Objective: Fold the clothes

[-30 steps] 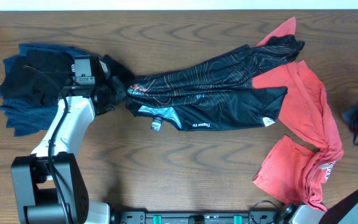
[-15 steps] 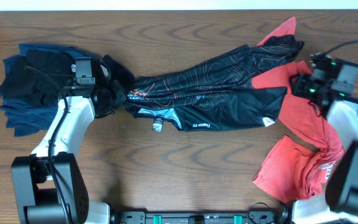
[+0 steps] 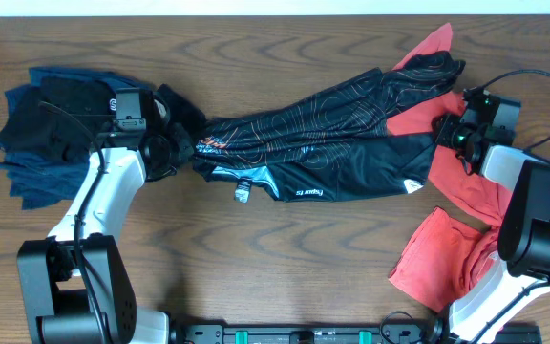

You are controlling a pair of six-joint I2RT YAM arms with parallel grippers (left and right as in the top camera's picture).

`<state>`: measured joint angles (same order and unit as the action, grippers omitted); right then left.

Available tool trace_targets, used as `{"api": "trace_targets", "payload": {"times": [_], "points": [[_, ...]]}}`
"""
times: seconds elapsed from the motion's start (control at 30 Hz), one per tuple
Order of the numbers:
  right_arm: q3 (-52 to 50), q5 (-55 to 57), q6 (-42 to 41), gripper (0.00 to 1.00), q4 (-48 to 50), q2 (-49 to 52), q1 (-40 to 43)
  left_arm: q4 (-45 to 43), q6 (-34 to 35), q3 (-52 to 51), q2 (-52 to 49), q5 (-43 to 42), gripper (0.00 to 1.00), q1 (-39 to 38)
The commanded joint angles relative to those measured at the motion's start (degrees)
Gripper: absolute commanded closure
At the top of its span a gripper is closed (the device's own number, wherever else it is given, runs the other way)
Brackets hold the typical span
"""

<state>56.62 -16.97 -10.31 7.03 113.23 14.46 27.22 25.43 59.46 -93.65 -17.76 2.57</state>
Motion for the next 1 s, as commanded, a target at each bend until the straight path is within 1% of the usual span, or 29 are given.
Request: {"api": "trace_targets", "payload": {"times": [0.0, 0.03, 0.1, 0.17, 0.3, 0.4, 0.43, 0.5, 0.6, 0.67, 0.7, 0.8, 0.87, 0.9, 0.97], "points": [[-0.5, 17.1, -2.4, 0.64, -1.1, 3.8, 1.0, 0.4, -0.8, -0.1, 0.1, 0.9, 0.94, 0.2], [-0.3, 21.0, -3.3, 0.62, -1.0, 3.8, 1.8, 0.4, -0.8, -0.1, 0.1, 0.9, 0.94, 0.2], [1.3, 26.0, -3.6, 0.63, -1.6, 3.8, 3.8, 0.4, -0.8, -0.1, 0.1, 0.9, 0.94, 0.2], [4.4, 28.5, -4.3, 0.64, -4.5, 3.8, 6.4, 0.4, -0.8, -0.1, 0.1, 0.9, 0.94, 0.2], [13.2, 29.2, -8.1, 0.7, -13.7, 3.8, 12.0, 0.4, -0.8, -0.1, 0.1, 0.9, 0.94, 0.2], [20.1, 29.3, -8.5, 0.74, -20.6, 3.8, 15.5, 0.4, -0.8, -0.1, 0.1, 0.9, 0.94, 0.2], [22.1, 29.7, -8.7, 0.74, -22.8, 3.8, 16.5, 0.4, -0.8, -0.1, 0.1, 0.9, 0.94, 0.2], [26.7, 32.6, -10.9, 0.69, -28.9, 3.8, 18.4, 0.4, -0.8, -0.1, 0.1, 0.9, 0.94, 0.2], [31.6, 33.9, -11.6, 0.65, -35.1, 3.8, 20.5, 0.3, -0.8, -0.1, 0.1, 0.9, 0.94, 0.2], [34.3, 31.3, -11.2, 0.63, -38.0, 3.8, 21.0, 0.3, -0.9, -0.1, 0.1, 1.0, 0.94, 0.2], [35.3, 28.1, -9.3, 0.62, -38.5, 3.8, 21.0, 0.3, -1.1, -0.1, 0.1, 1.0, 0.94, 0.2], [36.7, 12.9, -1.1, 0.58, -38.3, 3.7, 19.9, 0.3, -1.2, -0.1, 0.1, 1.0, 0.94, 0.2], [36.7, 3.6, 4.2, 0.58, -38.9, 3.7, 18.7, 0.2, -1.2, -0.1, 0.1, 1.0, 0.94, 0.2], [36.6, 0.2, 6.7, 0.62, -39.7, 3.8, 17.8, 0.2, -1.2, -0.1, 0.1, 0.9, 0.94, 0.2], [36.5, -3.2, 9.8, 0.78, -41.6, 4.2, 15.9, 0.2, -1.2, -0.1, 0.1, 0.9, 0.94, 0.2]]}}
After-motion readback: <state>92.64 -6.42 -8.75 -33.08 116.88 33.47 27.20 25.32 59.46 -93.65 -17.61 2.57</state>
